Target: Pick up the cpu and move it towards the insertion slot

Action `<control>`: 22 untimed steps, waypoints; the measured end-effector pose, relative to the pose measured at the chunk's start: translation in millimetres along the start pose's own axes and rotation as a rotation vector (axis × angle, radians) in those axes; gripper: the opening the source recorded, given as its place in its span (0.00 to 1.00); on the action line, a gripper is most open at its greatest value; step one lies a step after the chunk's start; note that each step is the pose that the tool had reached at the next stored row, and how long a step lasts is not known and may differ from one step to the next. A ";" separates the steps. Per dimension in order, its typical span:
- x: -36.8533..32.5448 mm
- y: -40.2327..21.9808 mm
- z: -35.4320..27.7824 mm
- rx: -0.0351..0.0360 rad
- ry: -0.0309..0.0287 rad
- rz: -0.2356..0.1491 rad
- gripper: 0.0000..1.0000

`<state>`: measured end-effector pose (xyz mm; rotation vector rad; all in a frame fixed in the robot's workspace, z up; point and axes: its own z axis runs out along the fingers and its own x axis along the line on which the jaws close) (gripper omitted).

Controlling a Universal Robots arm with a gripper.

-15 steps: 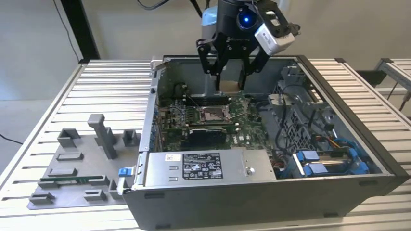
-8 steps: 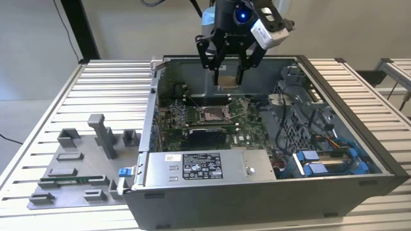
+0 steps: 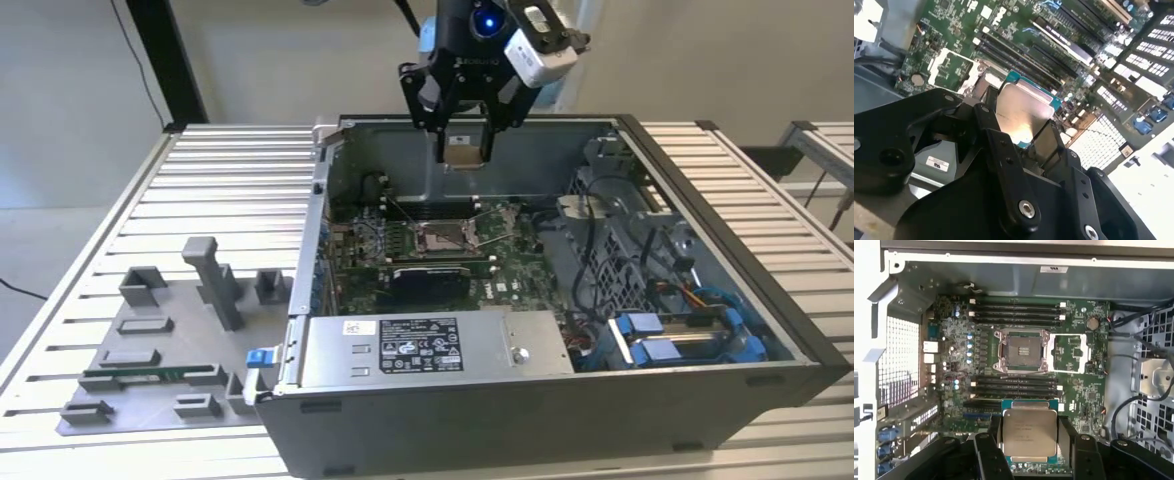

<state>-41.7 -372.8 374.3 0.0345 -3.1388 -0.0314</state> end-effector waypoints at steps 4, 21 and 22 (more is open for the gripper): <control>1.5 13.3 1.6 0.0001 0.0001 0.000 0.00; -1.6 51.8 6.2 0.0003 0.0000 0.005 0.00; -1.3 53.0 6.3 0.0003 0.0000 0.006 0.00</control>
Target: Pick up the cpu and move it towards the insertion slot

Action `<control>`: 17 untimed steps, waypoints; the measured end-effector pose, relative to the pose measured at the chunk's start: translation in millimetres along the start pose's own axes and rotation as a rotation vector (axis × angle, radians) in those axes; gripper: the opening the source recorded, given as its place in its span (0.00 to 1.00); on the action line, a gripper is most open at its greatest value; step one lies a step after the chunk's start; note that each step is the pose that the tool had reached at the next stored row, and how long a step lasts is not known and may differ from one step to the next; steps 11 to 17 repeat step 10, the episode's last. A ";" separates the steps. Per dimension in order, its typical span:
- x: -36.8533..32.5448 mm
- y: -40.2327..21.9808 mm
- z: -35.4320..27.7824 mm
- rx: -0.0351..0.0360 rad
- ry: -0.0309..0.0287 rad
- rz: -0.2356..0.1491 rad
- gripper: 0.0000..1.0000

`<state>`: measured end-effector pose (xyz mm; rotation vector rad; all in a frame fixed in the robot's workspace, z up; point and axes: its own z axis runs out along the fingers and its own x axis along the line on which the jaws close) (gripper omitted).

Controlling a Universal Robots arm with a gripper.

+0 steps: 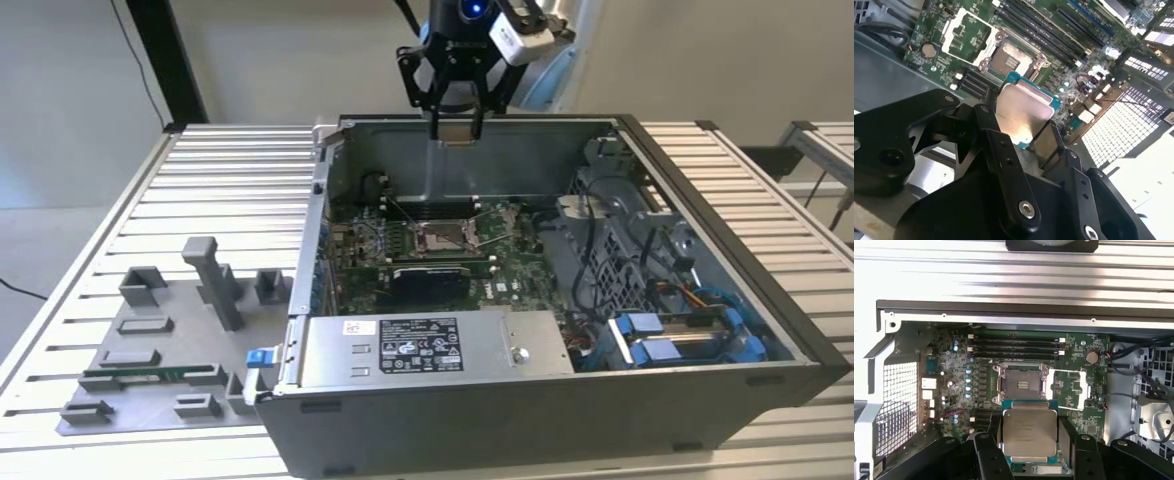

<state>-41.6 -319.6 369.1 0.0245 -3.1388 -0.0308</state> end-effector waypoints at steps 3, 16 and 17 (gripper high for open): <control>0.7 1.3 0.1 0.0001 0.0001 0.001 0.00; 0.7 1.3 0.2 -0.0001 0.0000 0.001 0.00; 0.7 1.3 0.2 -0.0001 0.0000 0.001 0.00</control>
